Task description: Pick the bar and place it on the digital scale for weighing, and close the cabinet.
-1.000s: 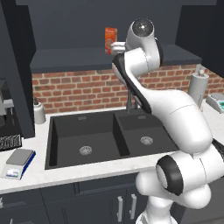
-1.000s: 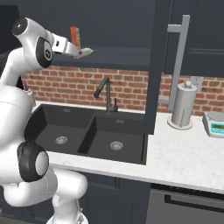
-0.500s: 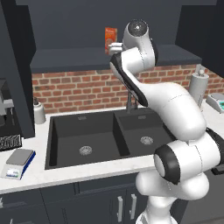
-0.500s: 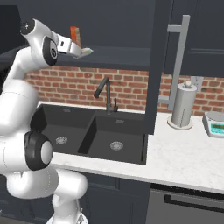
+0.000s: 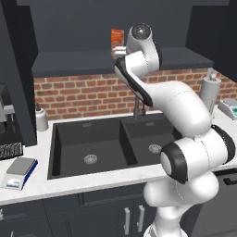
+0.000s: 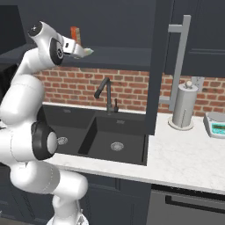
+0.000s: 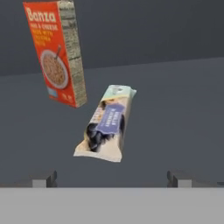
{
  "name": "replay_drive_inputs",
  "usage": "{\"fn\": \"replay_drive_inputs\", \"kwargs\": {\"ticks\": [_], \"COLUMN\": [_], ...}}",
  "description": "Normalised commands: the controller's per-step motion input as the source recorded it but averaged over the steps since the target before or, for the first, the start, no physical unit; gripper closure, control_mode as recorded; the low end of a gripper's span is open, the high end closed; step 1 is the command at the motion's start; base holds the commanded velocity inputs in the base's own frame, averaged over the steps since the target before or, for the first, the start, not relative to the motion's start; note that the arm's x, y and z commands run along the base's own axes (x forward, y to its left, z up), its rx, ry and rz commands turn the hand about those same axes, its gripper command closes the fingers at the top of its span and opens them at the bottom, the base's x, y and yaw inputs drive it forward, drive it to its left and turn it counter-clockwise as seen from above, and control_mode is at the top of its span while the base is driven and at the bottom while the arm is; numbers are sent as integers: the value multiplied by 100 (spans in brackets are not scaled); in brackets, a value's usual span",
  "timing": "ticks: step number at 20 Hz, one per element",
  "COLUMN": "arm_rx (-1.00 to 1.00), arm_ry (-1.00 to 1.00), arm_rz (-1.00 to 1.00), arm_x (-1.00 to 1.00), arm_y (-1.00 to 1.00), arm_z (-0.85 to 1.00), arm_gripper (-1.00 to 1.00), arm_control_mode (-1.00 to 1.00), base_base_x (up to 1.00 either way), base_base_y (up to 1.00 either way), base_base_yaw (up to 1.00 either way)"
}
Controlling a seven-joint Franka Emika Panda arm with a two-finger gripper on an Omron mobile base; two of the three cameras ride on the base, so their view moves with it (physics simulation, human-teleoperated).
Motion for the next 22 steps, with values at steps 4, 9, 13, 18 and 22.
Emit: {"fn": "replay_drive_inputs", "kwargs": {"ticks": [4, 9, 13, 18, 22], "arm_rx": [0, 0, 0, 0, 0], "arm_ry": [8, 5, 2, 0, 0], "arm_rz": [0, 0, 0, 0, 0], "arm_x": [33, 32, 32, 28, 23], "arm_y": [0, 0, 0, 0, 0], "arm_z": [0, 0, -3, -12, -22], "arm_gripper": [-100, -100, -100, -100, -100], "arm_control_mode": [-100, -100, -100, -100, -100], "base_base_x": [0, 0, 0, 0, 0], "base_base_y": [0, 0, 0, 0, 0], "base_base_yaw": [0, 0, 0, 0, 0]}}
